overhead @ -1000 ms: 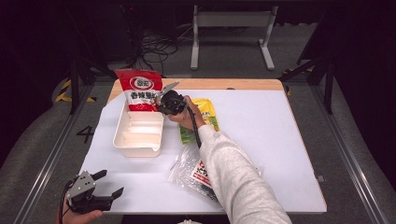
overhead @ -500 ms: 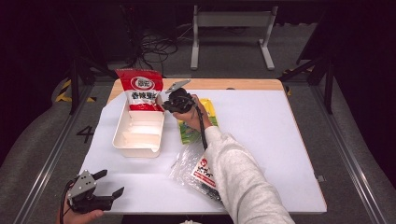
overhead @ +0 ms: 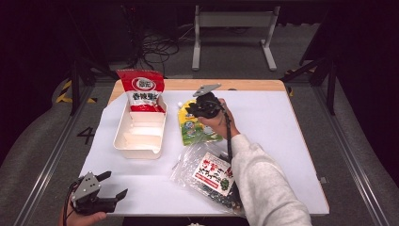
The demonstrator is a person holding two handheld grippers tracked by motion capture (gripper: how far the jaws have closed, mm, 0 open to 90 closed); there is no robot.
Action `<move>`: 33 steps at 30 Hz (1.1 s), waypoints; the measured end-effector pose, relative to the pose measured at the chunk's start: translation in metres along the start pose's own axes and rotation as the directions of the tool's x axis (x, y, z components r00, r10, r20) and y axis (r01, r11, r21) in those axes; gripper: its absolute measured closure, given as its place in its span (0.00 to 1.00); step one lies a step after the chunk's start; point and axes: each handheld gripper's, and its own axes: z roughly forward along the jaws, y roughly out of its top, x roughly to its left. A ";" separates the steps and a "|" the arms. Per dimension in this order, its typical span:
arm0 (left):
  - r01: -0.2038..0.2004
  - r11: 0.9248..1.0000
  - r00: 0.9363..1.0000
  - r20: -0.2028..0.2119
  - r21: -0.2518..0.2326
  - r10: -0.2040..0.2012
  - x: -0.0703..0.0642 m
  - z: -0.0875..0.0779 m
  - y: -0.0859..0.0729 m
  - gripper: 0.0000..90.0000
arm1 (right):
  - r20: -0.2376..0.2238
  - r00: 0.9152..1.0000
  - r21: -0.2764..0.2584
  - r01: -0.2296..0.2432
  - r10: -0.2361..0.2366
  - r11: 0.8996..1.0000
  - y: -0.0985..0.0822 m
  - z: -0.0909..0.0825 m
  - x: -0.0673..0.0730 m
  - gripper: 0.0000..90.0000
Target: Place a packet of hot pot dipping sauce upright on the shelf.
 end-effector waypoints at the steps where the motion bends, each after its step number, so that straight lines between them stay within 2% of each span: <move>1: -0.002 1.000 1.000 0.002 0.001 0.002 0.000 0.001 0.001 0.15 | 0.003 1.000 0.001 0.000 0.000 1.000 -0.003 -0.004 -0.002 0.80; 4: -0.009 1.000 1.000 0.003 0.014 0.009 -0.002 0.003 0.002 0.15 | 0.011 1.000 -0.002 -0.024 0.024 1.000 -0.015 -0.020 -0.010 0.79; 6: -0.009 1.000 1.000 0.006 0.014 0.009 -0.002 0.004 0.003 0.15 | 0.027 0.999 -0.007 -0.022 0.023 1.000 -0.022 -0.028 -0.014 0.79; 10: -0.022 1.000 1.000 0.014 0.020 0.021 -0.002 0.007 0.004 0.15 | 0.046 0.998 0.013 -0.034 0.034 0.999 -0.034 -0.037 -0.021 0.76; 16: -0.040 0.999 0.999 0.016 0.014 0.040 -0.006 0.008 0.007 0.16 | 0.062 0.996 0.013 -0.063 0.062 0.998 -0.052 -0.046 -0.033 0.74; 25: -0.048 0.999 0.998 0.029 0.022 0.047 -0.008 0.012 0.010 0.16 | 0.055 0.996 0.020 -0.071 0.070 0.997 -0.072 -0.065 -0.031 0.73; 33: -0.062 0.998 0.998 0.034 0.030 0.061 -0.010 0.014 0.012 0.16 | 0.048 0.996 0.032 -0.080 0.078 0.996 -0.085 -0.068 -0.028 0.72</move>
